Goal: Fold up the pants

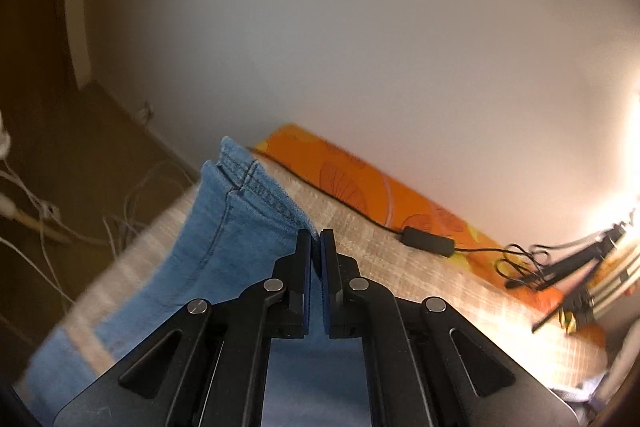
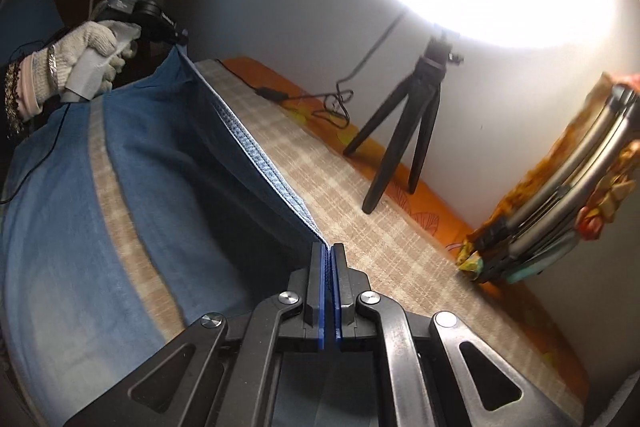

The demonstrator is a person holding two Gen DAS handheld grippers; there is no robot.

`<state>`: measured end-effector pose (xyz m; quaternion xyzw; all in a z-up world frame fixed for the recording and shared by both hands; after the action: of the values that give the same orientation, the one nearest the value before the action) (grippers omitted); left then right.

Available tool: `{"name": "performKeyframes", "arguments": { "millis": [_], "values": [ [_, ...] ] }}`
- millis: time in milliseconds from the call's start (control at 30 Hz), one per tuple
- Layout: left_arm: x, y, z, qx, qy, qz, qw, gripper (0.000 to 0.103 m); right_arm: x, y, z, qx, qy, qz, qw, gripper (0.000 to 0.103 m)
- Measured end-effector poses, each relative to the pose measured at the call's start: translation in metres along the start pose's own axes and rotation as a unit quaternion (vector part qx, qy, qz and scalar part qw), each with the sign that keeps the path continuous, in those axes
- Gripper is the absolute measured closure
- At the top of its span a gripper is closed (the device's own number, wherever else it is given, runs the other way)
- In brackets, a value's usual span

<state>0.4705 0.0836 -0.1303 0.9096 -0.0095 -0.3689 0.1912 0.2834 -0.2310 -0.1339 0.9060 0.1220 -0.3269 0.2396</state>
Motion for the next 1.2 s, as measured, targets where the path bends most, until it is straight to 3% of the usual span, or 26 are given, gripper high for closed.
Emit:
{"name": "performKeyframes", "arguments": {
  "millis": [367, 733, 867, 1000, 1067, 1200],
  "values": [
    [-0.140, -0.042, 0.036, 0.001, 0.049, 0.037, 0.9981, 0.100, -0.115, -0.051, 0.001, -0.033, 0.034, -0.014, 0.999, 0.103],
    [-0.229, -0.085, 0.124, -0.001, 0.073, 0.037, 0.9966, 0.100, -0.181, -0.143, 0.069, -0.065, 0.004, -0.054, 0.996, 0.103],
    [-0.237, -0.111, 0.168, -0.024, 0.059, 0.029, 0.9976, 0.100, -0.180, -0.176, 0.105, -0.087, -0.025, -0.064, 0.994, 0.103],
    [-0.221, -0.144, 0.209, -0.060, 0.023, 0.024, 0.9976, 0.100, -0.161, -0.201, 0.135, -0.097, -0.057, -0.074, 0.991, 0.103],
    [-0.214, -0.161, 0.219, -0.089, 0.018, 0.028, 0.9954, 0.100, -0.151, -0.209, 0.144, -0.094, -0.071, -0.080, 0.990, 0.103],
    [-0.204, -0.169, 0.226, -0.103, 0.014, 0.038, 0.9939, 0.100, -0.136, -0.218, 0.153, -0.111, -0.108, -0.101, 0.983, 0.101]
  ]
}}
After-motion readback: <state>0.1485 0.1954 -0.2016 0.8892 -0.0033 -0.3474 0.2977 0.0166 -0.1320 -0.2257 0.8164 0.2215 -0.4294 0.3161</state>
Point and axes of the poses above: each gripper's, at about its wrist camera, not at the fingertips, and x roughly the way its jaws point, y to its right, z to its underside, the point moved 3 cm from there along x, roughly the way its jaws point, and after that the axes turned 9 degrees about z, right-handed, at the moved point
